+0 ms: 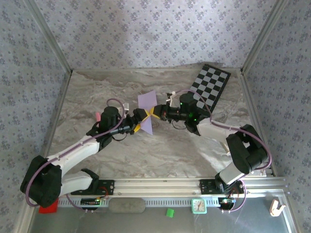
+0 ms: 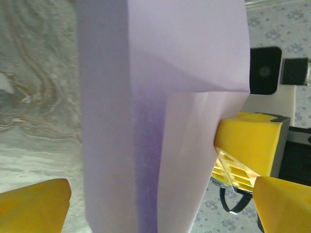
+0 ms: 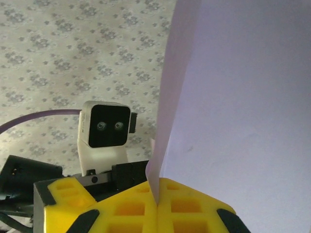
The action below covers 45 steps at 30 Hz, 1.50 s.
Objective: Fold a paper plane with a square sheet of paper (pick it up from the middle)
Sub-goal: Turn over the paper at the center of the table.
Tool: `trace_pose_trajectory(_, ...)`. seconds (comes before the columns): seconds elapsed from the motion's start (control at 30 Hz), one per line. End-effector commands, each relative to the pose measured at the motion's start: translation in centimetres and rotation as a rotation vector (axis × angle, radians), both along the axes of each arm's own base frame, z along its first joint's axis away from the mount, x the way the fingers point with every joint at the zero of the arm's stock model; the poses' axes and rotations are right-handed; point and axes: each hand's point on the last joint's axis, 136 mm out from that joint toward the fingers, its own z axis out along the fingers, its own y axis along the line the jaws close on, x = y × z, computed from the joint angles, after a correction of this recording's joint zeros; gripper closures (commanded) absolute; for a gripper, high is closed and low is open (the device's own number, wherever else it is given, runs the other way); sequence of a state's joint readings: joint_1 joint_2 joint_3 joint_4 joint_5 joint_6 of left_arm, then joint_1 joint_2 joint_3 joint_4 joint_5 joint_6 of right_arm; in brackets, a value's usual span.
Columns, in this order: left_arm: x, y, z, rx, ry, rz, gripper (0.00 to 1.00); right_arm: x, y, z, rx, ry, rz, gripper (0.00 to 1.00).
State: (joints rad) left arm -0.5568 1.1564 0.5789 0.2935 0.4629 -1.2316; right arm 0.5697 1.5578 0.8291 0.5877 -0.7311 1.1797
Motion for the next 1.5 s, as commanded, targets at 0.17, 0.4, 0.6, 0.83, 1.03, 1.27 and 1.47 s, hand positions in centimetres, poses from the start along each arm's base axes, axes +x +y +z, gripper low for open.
trace_pose_trajectory(0.17,-0.4,0.4,3.7,-0.054,-0.137,0.009,0.26,-0.3,0.2,2.2,0.068,-0.008,0.034,0.94)
trace_pose_trajectory(0.4,-0.3,0.5,3.5,-0.025,-0.113,0.014,0.52,-0.5,0.3,1.8,0.06,0.007,0.046,0.93)
trace_pose_trajectory(0.6,0.3,0.4,3.0,0.002,-0.092,0.016,0.73,-0.4,-0.1,1.2,0.04,0.011,0.039,0.9)
trace_pose_trajectory(0.83,1.2,1.7,2.0,0.076,-0.071,0.044,0.93,0.6,-3.1,-0.9,-0.103,0.003,-0.03,0.66)
trace_pose_trajectory(1.03,1.0,5.0,-0.8,0.377,0.001,0.07,0.96,1.4,-8.8,-4.3,-0.423,-0.043,-0.164,0.42)
trace_pose_trajectory(1.27,-0.8,11.5,-2.7,1.012,0.121,0.044,0.96,1.9,-15.8,-5.9,-0.805,-0.11,-0.316,0.28)
trace_pose_trajectory(1.47,-0.4,14.6,-2.1,1.481,0.176,0.069,0.96,2.1,-19.2,-6.6,-0.879,-0.062,-0.414,0.27)
